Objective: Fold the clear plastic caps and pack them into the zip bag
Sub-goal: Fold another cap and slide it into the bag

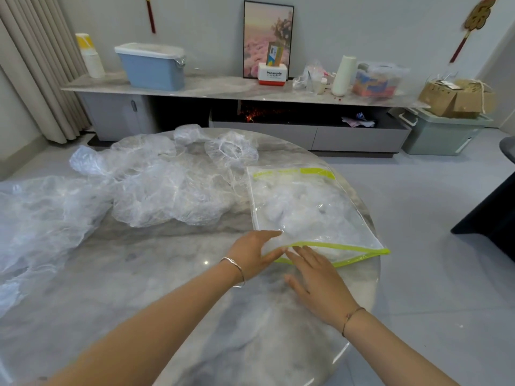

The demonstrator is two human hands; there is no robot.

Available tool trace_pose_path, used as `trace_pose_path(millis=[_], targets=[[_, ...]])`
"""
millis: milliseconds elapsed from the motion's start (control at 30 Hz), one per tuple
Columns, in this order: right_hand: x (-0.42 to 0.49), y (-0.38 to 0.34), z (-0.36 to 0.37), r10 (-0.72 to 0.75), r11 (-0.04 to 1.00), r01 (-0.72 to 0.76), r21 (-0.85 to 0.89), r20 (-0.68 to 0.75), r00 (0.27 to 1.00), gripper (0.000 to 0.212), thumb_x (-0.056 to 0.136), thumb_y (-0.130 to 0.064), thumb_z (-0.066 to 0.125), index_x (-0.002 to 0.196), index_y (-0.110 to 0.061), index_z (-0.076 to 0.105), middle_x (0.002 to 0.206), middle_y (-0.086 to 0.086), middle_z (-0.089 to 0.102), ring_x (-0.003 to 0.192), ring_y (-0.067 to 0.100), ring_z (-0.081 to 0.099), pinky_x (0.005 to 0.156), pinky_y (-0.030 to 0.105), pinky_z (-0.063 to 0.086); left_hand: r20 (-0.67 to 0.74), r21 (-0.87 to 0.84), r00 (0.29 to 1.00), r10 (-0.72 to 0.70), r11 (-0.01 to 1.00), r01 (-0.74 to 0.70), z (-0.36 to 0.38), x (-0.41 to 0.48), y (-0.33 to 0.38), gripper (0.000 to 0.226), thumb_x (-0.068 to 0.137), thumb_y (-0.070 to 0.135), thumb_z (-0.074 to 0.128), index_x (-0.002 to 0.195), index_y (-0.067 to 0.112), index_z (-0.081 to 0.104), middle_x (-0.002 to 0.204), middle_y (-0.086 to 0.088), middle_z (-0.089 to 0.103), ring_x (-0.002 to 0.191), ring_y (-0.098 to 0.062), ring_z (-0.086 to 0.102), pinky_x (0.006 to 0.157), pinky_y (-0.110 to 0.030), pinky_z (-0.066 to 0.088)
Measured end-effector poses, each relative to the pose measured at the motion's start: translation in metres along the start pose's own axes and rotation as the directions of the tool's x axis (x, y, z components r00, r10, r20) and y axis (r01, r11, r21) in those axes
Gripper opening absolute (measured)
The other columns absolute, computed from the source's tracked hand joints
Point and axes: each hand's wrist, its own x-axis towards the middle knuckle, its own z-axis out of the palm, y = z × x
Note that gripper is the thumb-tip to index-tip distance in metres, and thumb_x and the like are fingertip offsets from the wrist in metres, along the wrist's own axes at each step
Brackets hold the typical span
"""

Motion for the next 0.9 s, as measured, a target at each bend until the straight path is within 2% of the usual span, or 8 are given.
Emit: trace_pose_path(millis=[100,200,300,400,533,600,733,900], targets=[[0.001,-0.015,0.003,-0.138,0.989,0.147,0.034,-0.191,0.972,0.047,0.088,-0.046,0.036,0.121,-0.022,0.059,0.121,-0.005,0.057,0.117,0.014,0.05,0.098,0.028,0.041,-0.141,0.133,0.99,-0.002,0.991,0.021,-0.026,-0.011,-0.026,0.061,0.088,0.057,0.039,0.136,0.02,0.046,0.141,0.0,0.046,0.13,-0.019,0.041,0.106,-0.03,0.03],[0.005,-0.03,0.006,-0.142,0.98,0.163,0.118,-0.167,0.976,0.044,0.086,-0.045,0.037,0.116,-0.024,0.061,0.112,-0.008,0.058,0.107,0.01,0.049,0.088,0.025,0.044,-0.227,0.345,0.969,-0.101,0.922,0.177,-0.054,-0.018,-0.06,0.057,0.095,0.045,0.038,0.146,0.021,0.027,0.155,-0.002,0.021,0.141,-0.023,0.021,0.114,-0.035,0.016],[0.013,-0.033,0.01,-0.156,0.977,0.181,0.116,-0.202,0.967,0.042,0.086,-0.045,0.036,0.113,-0.025,0.062,0.106,-0.01,0.059,0.101,0.007,0.049,0.082,0.021,0.041,-0.158,0.48,0.929,-0.333,0.797,0.367,-0.068,-0.02,-0.088,0.063,0.097,0.048,0.032,0.15,0.025,0.008,0.158,-0.006,-0.001,0.145,-0.025,-0.001,0.117,-0.039,0.0],[0.02,-0.033,0.011,-0.155,0.978,0.183,0.104,-0.235,0.959,0.037,0.086,-0.043,0.038,0.105,-0.026,0.065,0.099,-0.01,0.062,0.094,0.009,0.053,0.077,0.024,0.046,-0.061,0.519,0.919,-0.391,0.774,0.363,-0.071,-0.023,-0.106,0.054,0.095,0.046,0.04,0.144,0.03,0.026,0.152,-0.001,0.028,0.144,-0.023,0.007,0.116,-0.037,-0.001],[0.025,-0.036,0.003,-0.139,0.982,0.173,0.073,-0.334,0.932,0.028,0.086,-0.039,0.04,0.083,-0.027,0.065,0.078,-0.013,0.061,0.076,0.008,0.055,0.063,0.02,0.042,-0.175,0.505,0.957,-0.229,0.814,0.287,-0.069,-0.038,-0.1,0.04,0.091,0.023,0.049,0.13,0.025,0.042,0.111,0.009,0.062,0.117,-0.014,0.048,0.105,-0.022,0.019],[0.026,-0.041,-0.001,-0.124,0.984,0.163,0.077,-0.37,0.921,0.027,0.086,-0.037,0.04,0.076,-0.026,0.062,0.071,-0.013,0.057,0.07,0.006,0.05,0.058,0.017,0.035,-0.183,0.566,0.958,-0.222,0.772,0.287,-0.067,-0.047,-0.093,0.041,0.09,0.019,0.045,0.13,0.023,0.041,0.105,0.007,0.065,0.107,-0.014,0.053,0.1,-0.021,0.024],[0.026,-0.057,-0.003,-0.144,0.979,0.19,0.081,-0.39,0.91,0.027,0.087,-0.035,0.039,0.074,-0.025,0.061,0.068,-0.012,0.055,0.067,0.007,0.047,0.058,0.019,0.032,-0.079,0.634,0.952,-0.296,0.722,0.277,-0.07,-0.067,-0.081,0.035,0.095,0.018,0.04,0.126,0.029,0.053,0.117,0.002,0.061,0.112,-0.014,0.05,0.097,-0.022,0.029],[0.027,-0.078,-0.004,-0.251,0.955,0.289,0.058,-0.357,0.9,0.024,0.085,-0.033,0.042,0.082,-0.025,0.064,0.08,-0.013,0.059,0.075,0.007,0.053,0.063,0.018,0.038,0.08,0.601,0.96,-0.27,0.781,0.17,-0.078,-0.099,-0.066,0.021,0.092,0.031,0.047,0.109,0.03,0.06,0.105,0.011,0.064,0.106,-0.011,0.053,0.087,-0.022,0.034]])
